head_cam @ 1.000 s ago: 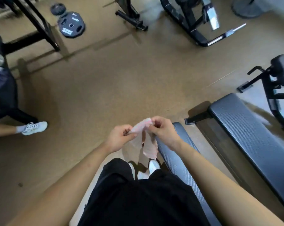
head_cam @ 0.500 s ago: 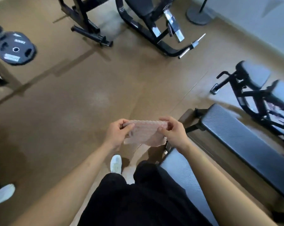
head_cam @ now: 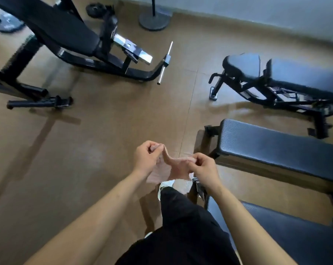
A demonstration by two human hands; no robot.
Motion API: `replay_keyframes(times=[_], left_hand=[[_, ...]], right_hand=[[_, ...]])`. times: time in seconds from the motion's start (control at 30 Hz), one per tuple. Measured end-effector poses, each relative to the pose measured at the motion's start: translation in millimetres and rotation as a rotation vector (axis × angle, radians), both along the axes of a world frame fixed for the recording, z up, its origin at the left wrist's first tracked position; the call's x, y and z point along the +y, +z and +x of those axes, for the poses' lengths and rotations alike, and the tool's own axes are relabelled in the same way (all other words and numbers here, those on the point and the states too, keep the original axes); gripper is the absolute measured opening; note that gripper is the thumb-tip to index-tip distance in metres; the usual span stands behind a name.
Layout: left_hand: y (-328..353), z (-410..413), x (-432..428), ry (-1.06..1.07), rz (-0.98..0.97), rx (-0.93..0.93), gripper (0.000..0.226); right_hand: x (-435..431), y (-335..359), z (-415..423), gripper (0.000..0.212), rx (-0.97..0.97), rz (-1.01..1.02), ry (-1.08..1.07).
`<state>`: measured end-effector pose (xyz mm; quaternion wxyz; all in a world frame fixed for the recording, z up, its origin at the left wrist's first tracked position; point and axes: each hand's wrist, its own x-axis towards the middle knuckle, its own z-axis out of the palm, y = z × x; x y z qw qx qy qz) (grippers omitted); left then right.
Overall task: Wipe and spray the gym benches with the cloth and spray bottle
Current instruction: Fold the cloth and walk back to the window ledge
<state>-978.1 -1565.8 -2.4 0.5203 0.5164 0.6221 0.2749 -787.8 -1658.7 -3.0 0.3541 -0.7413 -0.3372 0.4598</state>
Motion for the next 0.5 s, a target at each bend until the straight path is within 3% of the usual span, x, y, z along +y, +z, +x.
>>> replay_keyframes(times=[0.17, 0.33, 0.4, 0.5], left_hand=[[-3, 63, 112, -0.148, -0.071, -0.031, 0.012], [9, 105, 204, -0.248, -0.116, -0.075, 0.008], [13, 122, 236, -0.286, -0.150, -0.128, 0.008], [19, 147, 294, -0.346, -0.176, -0.196, 0.010]], right_hand=[[96, -2, 39, 0.019, 0.068, -0.025, -0.119], [197, 19, 92, 0.066, 0.122, 0.018, 0.179], [239, 27, 105, 0.066, 0.118, 0.040, 0.243], [305, 33, 122, 0.040, 0.062, 0.050, 0.220]])
